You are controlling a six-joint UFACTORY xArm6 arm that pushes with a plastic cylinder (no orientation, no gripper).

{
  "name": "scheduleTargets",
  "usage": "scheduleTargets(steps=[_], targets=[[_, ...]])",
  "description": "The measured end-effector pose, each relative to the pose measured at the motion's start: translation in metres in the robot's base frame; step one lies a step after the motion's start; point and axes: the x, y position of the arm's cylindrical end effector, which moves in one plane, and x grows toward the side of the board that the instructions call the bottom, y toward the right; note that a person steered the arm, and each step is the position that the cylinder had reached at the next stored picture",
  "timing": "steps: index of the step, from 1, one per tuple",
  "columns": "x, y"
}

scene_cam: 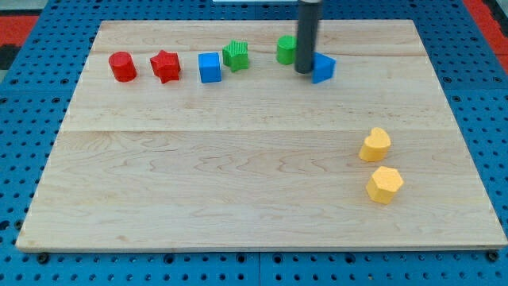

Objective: Point your arm above the blue triangle

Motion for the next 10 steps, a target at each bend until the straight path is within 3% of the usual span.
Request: scheduleTargets(steps=[1,2,3,4,5,6,8,10], targets=[[-0.008,-0.018],[-0.024,0.0],[0.026,0.038],[0.055,0.036],[0.005,0.003],[0.003,0.086],[0.044,0.058],[-0.029,0.044]])
